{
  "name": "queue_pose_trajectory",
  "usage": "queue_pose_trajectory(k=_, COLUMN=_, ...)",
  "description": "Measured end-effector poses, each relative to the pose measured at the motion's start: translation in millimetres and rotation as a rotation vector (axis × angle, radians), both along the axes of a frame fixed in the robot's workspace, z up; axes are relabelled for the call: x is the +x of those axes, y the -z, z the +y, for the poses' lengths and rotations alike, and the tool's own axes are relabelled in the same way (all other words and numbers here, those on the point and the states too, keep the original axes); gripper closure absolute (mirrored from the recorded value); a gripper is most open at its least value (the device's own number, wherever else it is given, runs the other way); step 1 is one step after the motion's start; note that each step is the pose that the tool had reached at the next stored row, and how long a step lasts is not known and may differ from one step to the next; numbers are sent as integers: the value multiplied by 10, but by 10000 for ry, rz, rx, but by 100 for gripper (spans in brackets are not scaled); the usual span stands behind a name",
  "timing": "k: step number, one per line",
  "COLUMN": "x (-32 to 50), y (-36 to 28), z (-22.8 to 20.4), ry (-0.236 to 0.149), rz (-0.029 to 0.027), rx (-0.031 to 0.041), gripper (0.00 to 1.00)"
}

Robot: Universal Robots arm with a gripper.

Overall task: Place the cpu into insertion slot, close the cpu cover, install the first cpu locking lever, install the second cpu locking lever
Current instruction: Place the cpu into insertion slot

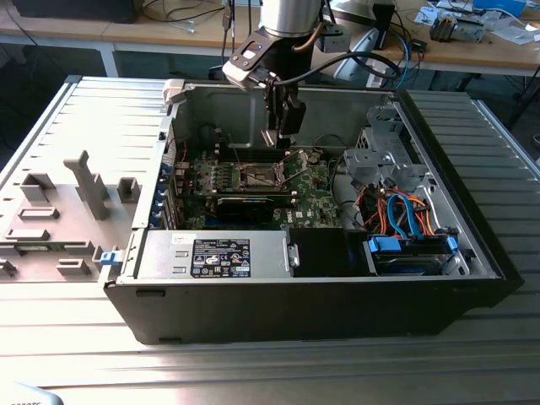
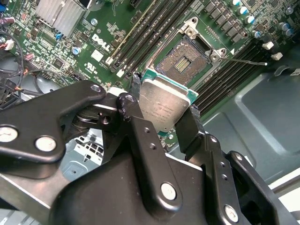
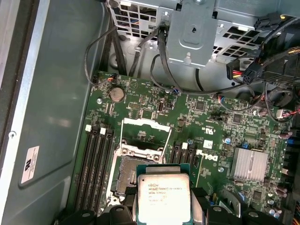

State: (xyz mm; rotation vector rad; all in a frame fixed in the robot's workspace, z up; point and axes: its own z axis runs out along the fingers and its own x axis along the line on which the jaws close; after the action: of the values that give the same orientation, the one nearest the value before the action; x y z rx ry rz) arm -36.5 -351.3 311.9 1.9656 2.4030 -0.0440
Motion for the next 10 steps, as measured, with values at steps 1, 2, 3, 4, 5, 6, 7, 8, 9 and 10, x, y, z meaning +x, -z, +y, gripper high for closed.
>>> queue_pose_trajectory(k=1, x=0, y=0, z=0, ry=13, rz=0, rx=-1, gripper=46)
queue_pose_trajectory(k=2, x=0, y=1, z=0, ry=27, rz=0, rx=0, gripper=46)
queue_pose_trajectory(k=3, x=0, y=1, z=0, ry=40, rz=0, rx=0, gripper=46)
queue_pose_trajectory(k=4, x=0, y=1, z=0, ry=49, rz=0, rx=0, gripper=46)
queue_pose_trajectory(k=5, x=0, y=1, z=0, ry=55, rz=0, rx=0, gripper=46)
queue_pose_trajectory(k=6, x=0, y=2, z=0, ry=64, rz=0, rx=0, gripper=46)
queue_pose_trajectory(k=7, x=0, y=2, z=0, ry=70, rz=0, rx=0, gripper=46)
queue_pose_trajectory(k=8, x=0, y=2, z=0, ry=81, rz=0, rx=-1, gripper=46)
queue_pose_trajectory(k=9, x=0, y=3, z=0, ry=95, rz=0, rx=0, gripper=46)
queue_pose_trajectory(k=10, x=0, y=3, z=0, ry=105, rz=0, rx=0, gripper=46)
